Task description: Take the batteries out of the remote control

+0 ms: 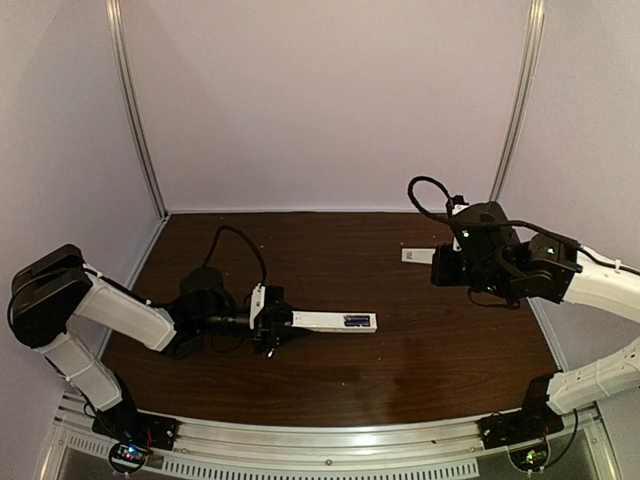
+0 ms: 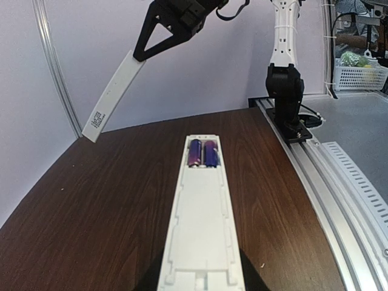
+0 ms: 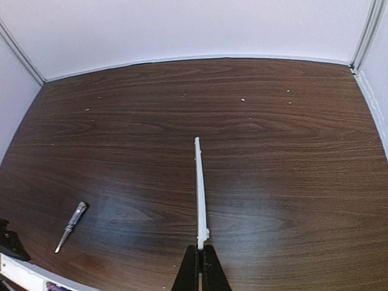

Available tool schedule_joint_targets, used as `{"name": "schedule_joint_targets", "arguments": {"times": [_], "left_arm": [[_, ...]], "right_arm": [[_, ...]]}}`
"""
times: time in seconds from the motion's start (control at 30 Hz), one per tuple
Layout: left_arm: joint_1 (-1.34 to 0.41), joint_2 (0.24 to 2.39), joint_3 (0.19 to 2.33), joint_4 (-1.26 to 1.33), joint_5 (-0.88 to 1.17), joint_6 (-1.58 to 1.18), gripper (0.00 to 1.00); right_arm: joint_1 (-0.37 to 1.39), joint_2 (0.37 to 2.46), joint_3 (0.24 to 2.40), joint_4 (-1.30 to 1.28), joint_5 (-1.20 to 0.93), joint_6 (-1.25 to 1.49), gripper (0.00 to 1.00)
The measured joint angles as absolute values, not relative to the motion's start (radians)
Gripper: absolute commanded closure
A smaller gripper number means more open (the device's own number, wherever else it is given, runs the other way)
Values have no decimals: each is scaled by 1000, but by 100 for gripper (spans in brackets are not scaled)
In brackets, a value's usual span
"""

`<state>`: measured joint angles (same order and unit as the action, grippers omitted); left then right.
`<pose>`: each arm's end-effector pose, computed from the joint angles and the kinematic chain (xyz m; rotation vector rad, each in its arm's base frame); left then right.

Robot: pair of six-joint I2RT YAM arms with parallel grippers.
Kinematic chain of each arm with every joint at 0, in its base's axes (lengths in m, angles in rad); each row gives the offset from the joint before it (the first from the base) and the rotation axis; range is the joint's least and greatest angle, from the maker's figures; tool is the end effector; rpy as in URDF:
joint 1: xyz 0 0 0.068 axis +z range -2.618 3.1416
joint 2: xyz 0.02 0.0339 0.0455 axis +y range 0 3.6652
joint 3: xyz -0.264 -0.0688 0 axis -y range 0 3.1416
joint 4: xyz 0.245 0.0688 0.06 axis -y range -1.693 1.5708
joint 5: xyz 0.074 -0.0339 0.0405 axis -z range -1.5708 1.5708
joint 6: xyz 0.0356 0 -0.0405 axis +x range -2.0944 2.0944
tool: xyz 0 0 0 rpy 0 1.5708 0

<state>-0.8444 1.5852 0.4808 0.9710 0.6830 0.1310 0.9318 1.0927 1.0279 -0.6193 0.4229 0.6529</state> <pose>0.1747 -0.2304 0.1721 1.2785 1.2690 -1.0983 0.1485 0.1754 0.3246 -0.0839 2.2140 0.4130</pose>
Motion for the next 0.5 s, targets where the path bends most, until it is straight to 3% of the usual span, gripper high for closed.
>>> {"name": "schedule_joint_targets", "arguments": {"times": [0.5], "left_arm": [[-844, 1583, 481, 971, 672, 131, 100]], "right_arm": [[931, 1423, 1195, -859, 712, 637, 100]]}}
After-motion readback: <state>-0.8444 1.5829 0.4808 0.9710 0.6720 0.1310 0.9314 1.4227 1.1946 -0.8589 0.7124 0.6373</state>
